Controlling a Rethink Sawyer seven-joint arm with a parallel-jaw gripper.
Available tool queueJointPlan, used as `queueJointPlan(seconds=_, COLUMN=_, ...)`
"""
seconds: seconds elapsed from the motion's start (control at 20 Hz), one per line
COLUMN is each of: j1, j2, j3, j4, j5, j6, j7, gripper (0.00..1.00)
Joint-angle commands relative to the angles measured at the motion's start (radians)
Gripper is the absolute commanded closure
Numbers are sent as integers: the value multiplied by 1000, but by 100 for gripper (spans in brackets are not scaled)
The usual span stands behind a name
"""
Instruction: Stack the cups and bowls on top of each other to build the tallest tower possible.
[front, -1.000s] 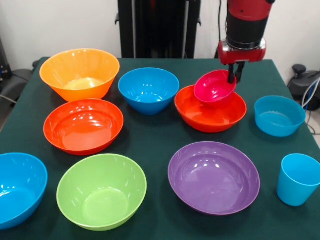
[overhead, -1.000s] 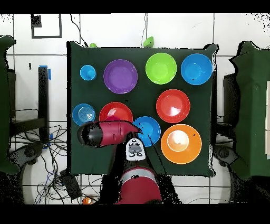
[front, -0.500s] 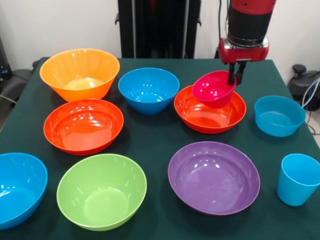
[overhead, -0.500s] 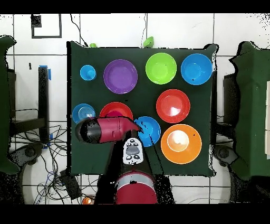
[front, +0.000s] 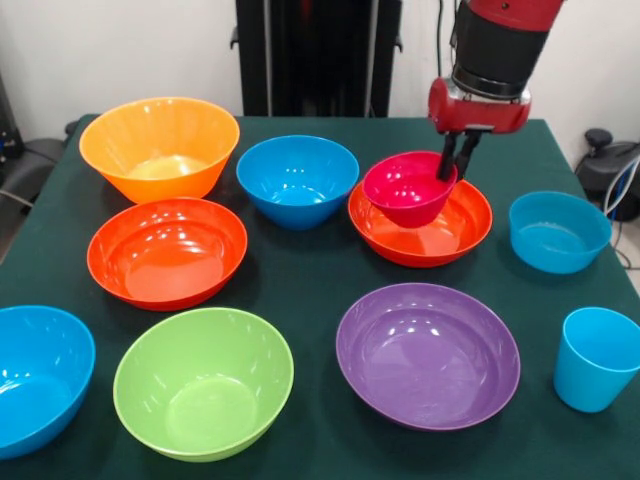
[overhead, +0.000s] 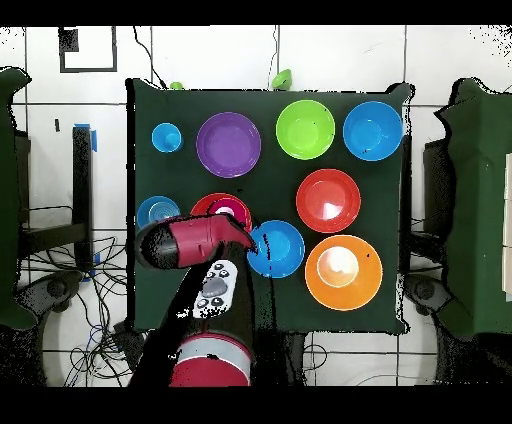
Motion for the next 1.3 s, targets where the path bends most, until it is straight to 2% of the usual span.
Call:
queueJointPlan(seconds=0.05, j1=53, j2=117, j3=-66, j4=-139, j5=-51, j6=107, j7=127, gripper=100)
queueJointPlan(seconds=0.35, j1=111, j2=154, j3=-144, j4=-170, j5=-29, j6=154, j7=142, gripper=100)
queueJointPlan(seconds=0.9, j1=148, j2=177, j3=-197, j4=-172, j5=-9, j6=186, j7=139, gripper=100)
queueJointPlan(seconds=1.05, j1=134, j2=159, j3=-193, j4=-178, j5=-16, j6=226, j7=98, gripper=100)
queueJointPlan(seconds=1.15, j1=113, j2=131, j3=-191, j4=-195, j5=-38, j6=269, j7=33, gripper=100)
queueJointPlan(seconds=1.25, j1=82, j2=95, j3=-197, j4=-214, j5=-58, j6=309, j7=-29, gripper=100)
queueJointPlan(seconds=1.3, j1=32, j2=45, j3=-187, j4=-213, j5=-68, j6=344, j7=-99, gripper=100)
